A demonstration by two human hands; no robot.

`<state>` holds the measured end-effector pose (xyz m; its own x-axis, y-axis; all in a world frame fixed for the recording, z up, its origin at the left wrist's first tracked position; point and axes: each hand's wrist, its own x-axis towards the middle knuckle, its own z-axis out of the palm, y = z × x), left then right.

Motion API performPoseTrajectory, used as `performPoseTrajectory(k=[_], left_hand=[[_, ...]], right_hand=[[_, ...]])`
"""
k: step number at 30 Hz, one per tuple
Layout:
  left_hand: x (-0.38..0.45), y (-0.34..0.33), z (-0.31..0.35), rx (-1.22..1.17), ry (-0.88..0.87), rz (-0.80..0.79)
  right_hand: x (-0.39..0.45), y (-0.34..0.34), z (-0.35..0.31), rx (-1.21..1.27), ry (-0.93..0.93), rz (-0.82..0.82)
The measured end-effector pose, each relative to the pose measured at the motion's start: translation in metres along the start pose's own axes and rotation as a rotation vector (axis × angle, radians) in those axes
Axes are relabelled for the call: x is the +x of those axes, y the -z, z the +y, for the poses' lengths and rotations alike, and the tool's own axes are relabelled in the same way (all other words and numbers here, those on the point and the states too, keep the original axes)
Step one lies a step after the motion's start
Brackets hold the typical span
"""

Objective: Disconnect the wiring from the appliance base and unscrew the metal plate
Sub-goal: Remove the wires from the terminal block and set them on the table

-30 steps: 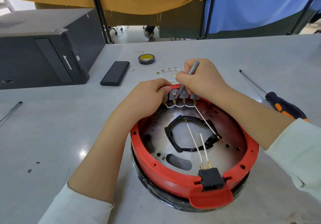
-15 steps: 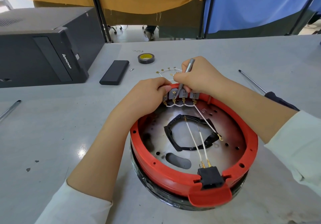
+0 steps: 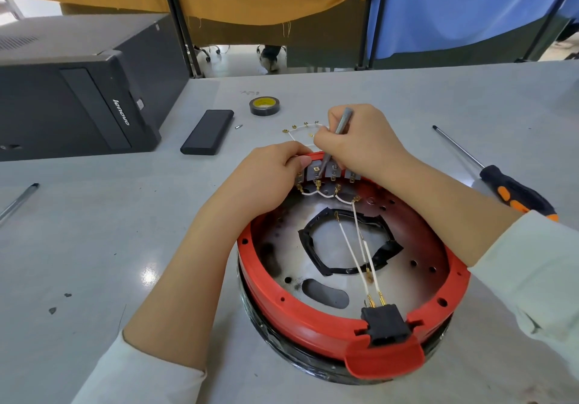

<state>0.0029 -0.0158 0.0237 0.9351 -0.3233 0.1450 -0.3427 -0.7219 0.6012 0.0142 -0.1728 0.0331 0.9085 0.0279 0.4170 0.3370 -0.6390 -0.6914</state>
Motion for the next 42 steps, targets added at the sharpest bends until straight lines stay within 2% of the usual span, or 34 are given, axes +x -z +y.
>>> performPoseTrajectory(k=[9,12,17,22,24,29,32,35,38,42], left_hand=[[-0.002,0.0,-0.001,-0.012,0.002,0.018],[-0.003,-0.001,-0.001,-0.024,0.023,0.108],[-0.007,0.005,0.002,0.089,0.009,0.216],[-0.01,0.006,0.005,0.15,0.049,0.041],[-0.012,0.002,0.007,0.151,0.043,0.02],[-0.012,-0.003,0.011,0.07,0.006,0.007],[-0.011,-0.002,0.01,0.019,-0.023,-0.004],[-0.01,-0.002,0.008,-0.001,-0.031,0.0],[-0.011,-0.002,0.007,-0.014,-0.029,-0.004],[-0.011,-0.002,0.007,-0.025,-0.026,-0.003]], right_hand=[[0.002,0.002,0.0,0.0,-0.021,-0.095],[0.002,0.004,0.0,0.03,-0.047,-0.076],[0.0,0.007,0.0,0.042,-0.108,-0.027],[-0.011,0.011,0.002,-0.029,-0.16,0.017],[-0.014,0.015,0.001,-0.029,-0.194,0.001],[-0.013,0.038,-0.007,0.166,-0.332,-0.211],[-0.012,0.043,-0.012,0.227,-0.26,-0.265],[-0.018,0.032,-0.01,0.283,-0.189,-0.195],[-0.026,0.021,-0.004,0.21,-0.11,-0.084],[-0.028,0.021,0.001,0.159,-0.067,-0.014]])
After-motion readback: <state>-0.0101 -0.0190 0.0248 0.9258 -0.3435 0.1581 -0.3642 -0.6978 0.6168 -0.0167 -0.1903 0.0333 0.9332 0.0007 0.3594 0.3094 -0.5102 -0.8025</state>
